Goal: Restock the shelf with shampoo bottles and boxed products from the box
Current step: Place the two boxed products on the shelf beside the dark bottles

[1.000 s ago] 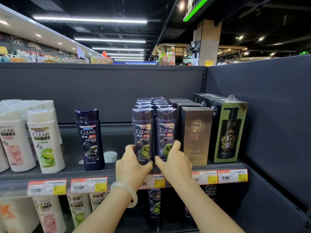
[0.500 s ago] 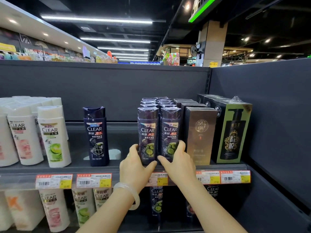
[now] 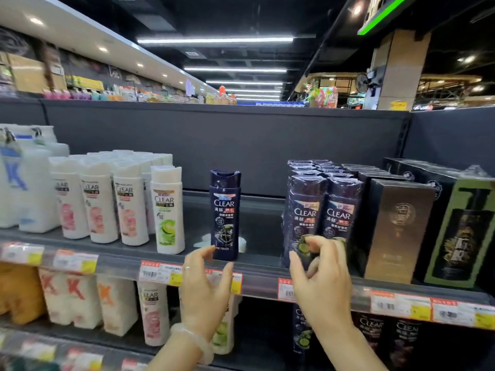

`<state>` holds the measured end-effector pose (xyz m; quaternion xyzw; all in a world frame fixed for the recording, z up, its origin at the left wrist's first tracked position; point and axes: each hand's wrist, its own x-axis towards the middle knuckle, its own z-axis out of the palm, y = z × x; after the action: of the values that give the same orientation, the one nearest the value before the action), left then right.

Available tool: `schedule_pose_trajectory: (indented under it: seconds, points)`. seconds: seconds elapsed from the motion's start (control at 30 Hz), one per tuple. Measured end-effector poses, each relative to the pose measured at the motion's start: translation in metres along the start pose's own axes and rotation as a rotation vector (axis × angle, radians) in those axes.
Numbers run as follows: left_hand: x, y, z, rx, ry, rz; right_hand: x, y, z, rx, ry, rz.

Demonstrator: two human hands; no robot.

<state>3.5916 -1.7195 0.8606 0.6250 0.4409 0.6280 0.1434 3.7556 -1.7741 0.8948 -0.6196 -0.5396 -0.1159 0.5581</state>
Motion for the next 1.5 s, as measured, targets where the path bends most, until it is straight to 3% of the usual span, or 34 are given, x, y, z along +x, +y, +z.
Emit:
schedule_pose_trajectory:
  seconds: [0.1, 0.17, 0.3, 0.5, 1.1, 1.5]
  points:
    - [0.003, 0.001, -0.001, 0.007, -0.066, 0.075, 0.005, 0.019, -0.007, 0.078, 0.168, 0.247]
    - [-0.003, 0.008, 0.008, -0.002, -0.157, 0.142, 0.006, 0.033, -0.012, 0.034, 0.114, 0.382]
    - [-0.011, 0.035, 0.043, -0.038, -0.414, 0.159, 0.014, 0.042, -0.012, -0.086, -0.015, 0.415]
    - [0.006, 0.050, 0.082, -0.064, -0.539, 0.009, 0.028, 0.047, -0.013, -0.220, -0.076, 0.455]
    - [0.015, 0.037, 0.096, 0.039, -0.531, -0.090, 0.028, 0.046, -0.017, -0.308, -0.125, 0.429]
    - [0.012, 0.035, 0.094, 0.011, -0.539, -0.035, 0.025, 0.053, -0.025, -0.336, -0.207, 0.387]
